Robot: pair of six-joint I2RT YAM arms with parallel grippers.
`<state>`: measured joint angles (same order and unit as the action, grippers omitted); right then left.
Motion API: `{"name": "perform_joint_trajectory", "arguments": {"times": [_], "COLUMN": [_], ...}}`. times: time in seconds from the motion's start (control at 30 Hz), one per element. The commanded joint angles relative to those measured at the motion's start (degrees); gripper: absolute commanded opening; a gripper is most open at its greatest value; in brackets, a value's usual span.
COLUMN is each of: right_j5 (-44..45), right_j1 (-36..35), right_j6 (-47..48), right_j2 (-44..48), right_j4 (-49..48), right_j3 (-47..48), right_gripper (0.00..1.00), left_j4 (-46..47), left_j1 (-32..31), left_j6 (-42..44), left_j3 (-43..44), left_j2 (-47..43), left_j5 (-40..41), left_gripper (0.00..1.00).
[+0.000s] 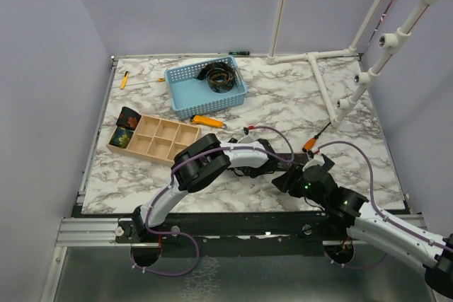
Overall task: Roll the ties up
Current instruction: Roll the tie at the center of the board.
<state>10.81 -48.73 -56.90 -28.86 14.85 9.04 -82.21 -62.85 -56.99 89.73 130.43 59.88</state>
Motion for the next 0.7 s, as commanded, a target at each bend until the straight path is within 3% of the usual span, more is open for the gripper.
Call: {"name": "perform_joint_trajectory", "arguments": {"times": [0.0, 0.13, 0.37, 0.67], "right_j5": [0.89, 0.84, 0.80, 0.58], "right_j1": [0.08, 0.05, 0.06, 0.05], "right_j6": [-0.56, -0.44, -0.51, -0.44], "right_j2": [-1.05, -2.62, -1.42, 0.11], "right_j4": [2.38, 2.27, 2.70, 3.11], "right_j3": [-0.10, 0.36, 0.07, 0.15], "right_gripper": [0.48, 0.47, 0.47, 0.47], "left_j4": [0.37, 1.11, 3.94, 5.75], "left_j1": [-1.53, -2.12, -2.94, -3.24], "left_j6": [-0.92, 0.25, 2.38, 3.99], "left_j3": [3.51, 5.92, 6.95, 7.58], "left_j2": [2.06, 3.24, 2.71, -1.28], "left_j5": [0.05, -1.10, -3.13, -4.90], "left_gripper": [0.01, 0.21, 0.44, 0.62]}}
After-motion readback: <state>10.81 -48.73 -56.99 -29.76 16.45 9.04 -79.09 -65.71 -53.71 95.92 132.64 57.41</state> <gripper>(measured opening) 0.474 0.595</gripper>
